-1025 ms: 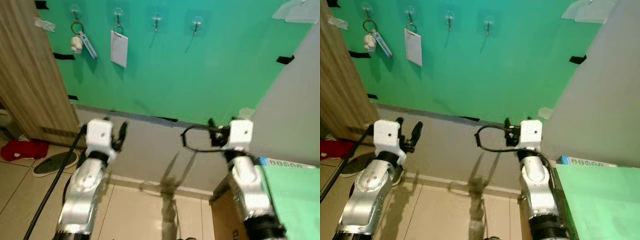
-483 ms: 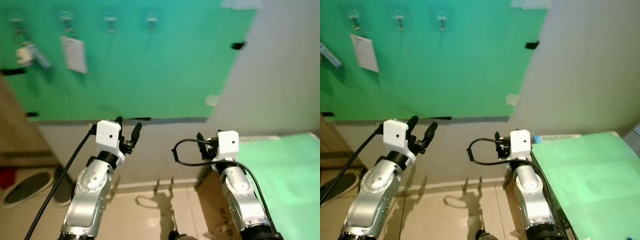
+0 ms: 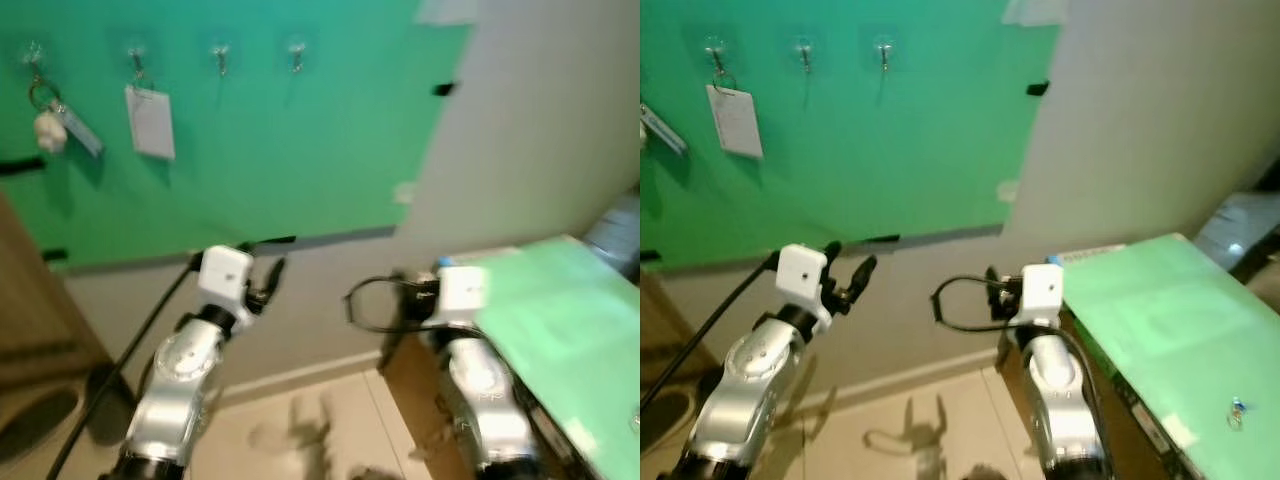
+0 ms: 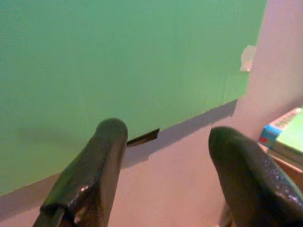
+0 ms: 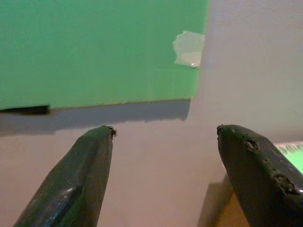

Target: Hang keys on a hook

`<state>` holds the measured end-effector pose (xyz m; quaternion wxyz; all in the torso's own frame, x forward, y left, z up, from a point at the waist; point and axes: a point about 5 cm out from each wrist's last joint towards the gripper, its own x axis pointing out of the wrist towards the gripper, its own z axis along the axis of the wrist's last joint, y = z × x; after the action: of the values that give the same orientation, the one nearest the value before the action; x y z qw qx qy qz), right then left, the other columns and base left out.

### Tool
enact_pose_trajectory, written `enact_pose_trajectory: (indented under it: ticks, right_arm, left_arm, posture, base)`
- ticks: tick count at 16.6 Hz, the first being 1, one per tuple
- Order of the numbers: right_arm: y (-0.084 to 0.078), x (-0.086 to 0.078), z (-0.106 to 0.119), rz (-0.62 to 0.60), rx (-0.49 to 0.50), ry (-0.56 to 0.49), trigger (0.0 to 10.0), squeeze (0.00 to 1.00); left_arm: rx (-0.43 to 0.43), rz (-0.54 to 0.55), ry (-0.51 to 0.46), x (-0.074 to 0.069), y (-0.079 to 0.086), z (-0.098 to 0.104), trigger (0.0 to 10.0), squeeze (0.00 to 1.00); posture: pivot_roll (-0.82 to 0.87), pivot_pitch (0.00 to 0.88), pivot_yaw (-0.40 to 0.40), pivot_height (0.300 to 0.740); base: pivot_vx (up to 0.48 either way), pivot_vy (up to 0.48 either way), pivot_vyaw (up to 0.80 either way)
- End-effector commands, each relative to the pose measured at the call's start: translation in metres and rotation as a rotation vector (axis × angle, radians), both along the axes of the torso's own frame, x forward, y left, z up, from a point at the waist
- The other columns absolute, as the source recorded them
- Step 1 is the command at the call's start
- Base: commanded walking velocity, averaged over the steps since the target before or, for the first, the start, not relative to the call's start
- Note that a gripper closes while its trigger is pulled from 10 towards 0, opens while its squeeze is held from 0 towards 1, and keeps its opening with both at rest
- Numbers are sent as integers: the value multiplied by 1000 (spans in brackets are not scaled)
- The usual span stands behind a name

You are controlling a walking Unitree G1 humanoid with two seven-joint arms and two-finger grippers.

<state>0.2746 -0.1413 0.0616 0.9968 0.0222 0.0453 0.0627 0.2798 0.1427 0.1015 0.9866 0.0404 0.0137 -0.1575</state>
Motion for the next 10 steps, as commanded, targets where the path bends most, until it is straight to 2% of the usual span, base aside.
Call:
enact_pose_trajectory:
  ticks: [1,3,4,8,10]
  right_arm:
    - [-16,0,6,-37,-57,-20,10000,0]
    - [-27,-11,0,-53,-125,7,10000,0]
    - [-31,-15,-3,-58,-131,25,10000,0]
    - [-23,-5,8,-49,-124,-22,10000,0]
    - [-25,-5,7,-65,-118,-14,10000,0]
  left_arm:
    - [-35,12,-28,3,-1,8,10000,0]
    - [-40,18,-25,-7,5,3,10000,0]
    - [-12,-13,-41,-8,-1,2,10000,0]
    - [-13,-54,-57,-1,-12,6,10000,0]
    - [-20,3,-26,3,-6,2,10000,0]
  posture:
    - [-7,0,-15,740]
    - [-1,0,-26,740]
    - [-1,0,-26,740]
    - [-6,0,-23,740]
    - [-9,0,-18,740]
  base:
    - [0,0,-744]
    - [0,0,-741]
    - [0,0,-750]
    - [0,-418,-750]
    - [0,0,-750]
